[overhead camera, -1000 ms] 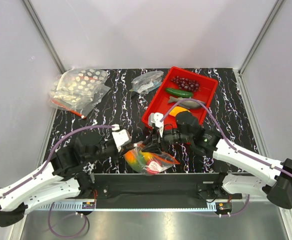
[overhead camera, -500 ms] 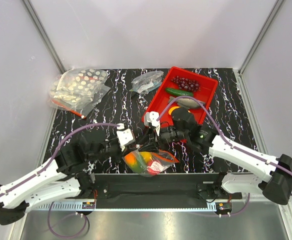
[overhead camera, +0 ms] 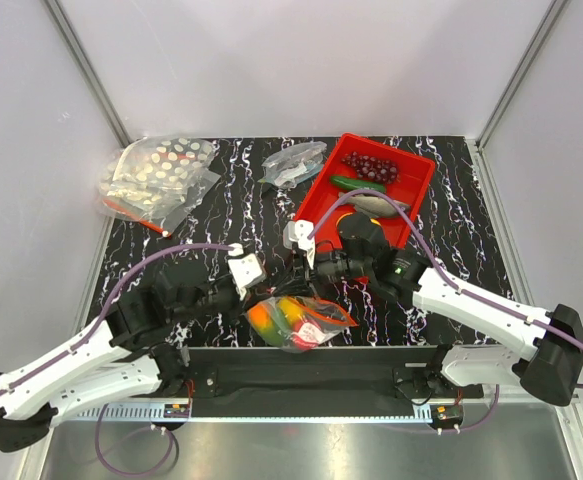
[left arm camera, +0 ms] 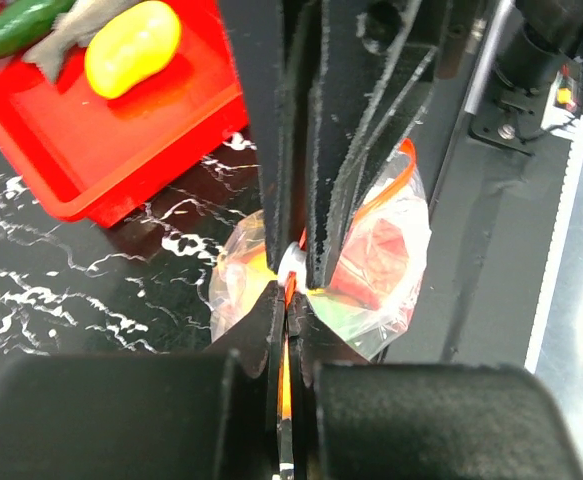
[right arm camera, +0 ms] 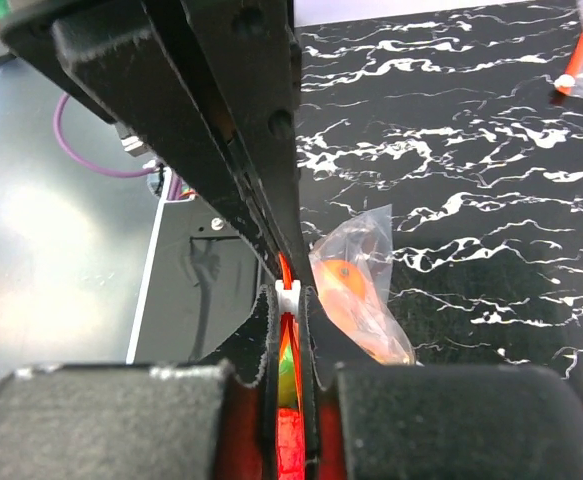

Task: Place the food in the zip-top bag and seal the zipper
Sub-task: Zip the zipper food storage bag at the center of the board.

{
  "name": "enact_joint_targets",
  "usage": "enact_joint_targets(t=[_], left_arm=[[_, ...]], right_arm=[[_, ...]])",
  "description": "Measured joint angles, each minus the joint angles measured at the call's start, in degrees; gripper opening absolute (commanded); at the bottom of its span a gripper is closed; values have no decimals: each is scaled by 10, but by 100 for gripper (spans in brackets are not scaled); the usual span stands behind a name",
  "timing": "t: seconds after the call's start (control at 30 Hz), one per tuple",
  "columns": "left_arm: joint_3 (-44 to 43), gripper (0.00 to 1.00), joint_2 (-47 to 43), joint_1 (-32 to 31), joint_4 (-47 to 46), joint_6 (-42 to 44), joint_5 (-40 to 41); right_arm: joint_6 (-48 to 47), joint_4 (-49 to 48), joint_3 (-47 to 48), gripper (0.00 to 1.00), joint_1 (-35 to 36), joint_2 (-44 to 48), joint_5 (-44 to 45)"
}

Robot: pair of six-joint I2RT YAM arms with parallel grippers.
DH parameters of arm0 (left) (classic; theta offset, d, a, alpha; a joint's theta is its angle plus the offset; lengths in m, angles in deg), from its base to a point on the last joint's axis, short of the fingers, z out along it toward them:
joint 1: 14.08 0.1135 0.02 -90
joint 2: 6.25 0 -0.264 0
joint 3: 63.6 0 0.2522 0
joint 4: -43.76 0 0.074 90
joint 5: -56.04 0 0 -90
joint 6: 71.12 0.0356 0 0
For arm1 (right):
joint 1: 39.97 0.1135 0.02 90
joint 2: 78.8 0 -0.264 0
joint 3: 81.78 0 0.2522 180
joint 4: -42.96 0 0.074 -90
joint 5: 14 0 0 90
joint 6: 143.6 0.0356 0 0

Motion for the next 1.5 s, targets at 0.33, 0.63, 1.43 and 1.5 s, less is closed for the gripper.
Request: enact_joint_targets(t=[0.33, 0.63, 1.43, 1.5], left_arm=[[0, 0, -33, 36, 8, -40, 65], [-6, 0, -29, 111, 54, -111, 210], [-2, 0, -9, 206, 54, -136, 269], [-2, 0, -8, 207, 53, -136, 265]], right_arm=[[28, -14, -22, 0, 2, 20, 66], [60, -8, -91, 0, 2, 63, 126], [172, 91, -168, 0, 3, 201, 318], [176, 94, -168, 0, 3, 201, 326]])
